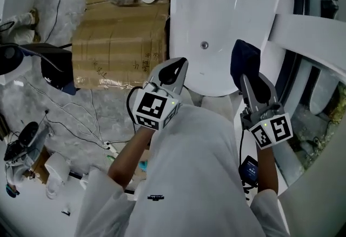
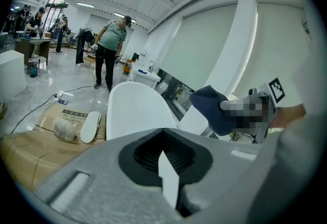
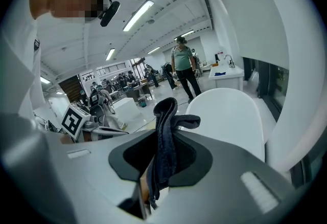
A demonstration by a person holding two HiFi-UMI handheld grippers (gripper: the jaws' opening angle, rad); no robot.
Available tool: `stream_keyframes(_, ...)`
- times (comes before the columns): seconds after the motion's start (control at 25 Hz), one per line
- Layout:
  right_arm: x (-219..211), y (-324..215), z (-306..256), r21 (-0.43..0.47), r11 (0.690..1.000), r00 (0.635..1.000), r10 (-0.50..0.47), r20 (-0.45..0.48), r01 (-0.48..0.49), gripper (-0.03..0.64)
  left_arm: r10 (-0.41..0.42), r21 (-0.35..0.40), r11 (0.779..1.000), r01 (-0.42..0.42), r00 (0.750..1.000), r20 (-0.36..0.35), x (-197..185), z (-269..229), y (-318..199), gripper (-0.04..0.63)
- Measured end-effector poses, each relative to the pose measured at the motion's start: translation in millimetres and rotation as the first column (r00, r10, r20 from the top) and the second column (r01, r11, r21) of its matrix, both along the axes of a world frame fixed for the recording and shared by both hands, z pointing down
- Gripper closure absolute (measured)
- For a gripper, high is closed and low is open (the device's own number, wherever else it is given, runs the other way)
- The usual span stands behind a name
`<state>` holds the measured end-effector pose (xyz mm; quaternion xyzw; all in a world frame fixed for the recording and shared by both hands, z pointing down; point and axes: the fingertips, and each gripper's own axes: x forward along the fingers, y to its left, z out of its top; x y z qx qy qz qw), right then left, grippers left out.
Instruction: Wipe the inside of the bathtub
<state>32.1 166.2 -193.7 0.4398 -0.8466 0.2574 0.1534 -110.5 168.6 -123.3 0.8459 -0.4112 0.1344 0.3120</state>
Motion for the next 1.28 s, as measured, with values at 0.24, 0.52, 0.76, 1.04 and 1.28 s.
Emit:
stream_keyframes(0.24,9,-28,21,-0.021,1.000,0.999,-0.017,0.042,0.018,0.546,-0.004,0.004,1.000,0.004,1.000,0.001,29,3,-27,0.595)
stream_keyframes(0.52,53,-52,57,-0.012,0.999,0.991,-0.033,0.126,0.034,0.546,-0.022,0.015,1.000,0.022,0.997,0.071,91,23,-49,0.595)
stream_keyframes(0.76,104,-74,109,-0.031,0.998,0.981,-0.045,0.190,0.052,0.546,-0.093,0.038,0.995,0.089,0.984,0.151,127,69,-82,0.595)
stream_keyframes(1.04,115,-105,200,-0.043,0.998,0.989,-0.033,0.142,0.040,0.547,-0.031,0.045,0.999,0.027,0.996,0.078,154,146,-119,0.595)
stream_keyframes(1.28,76,-125,287,-0.104,0.995,0.989,0.017,0.148,-0.001,0.548,0.017,0.011,1.000,-0.017,1.000,-0.001,144,210,-126,0.595)
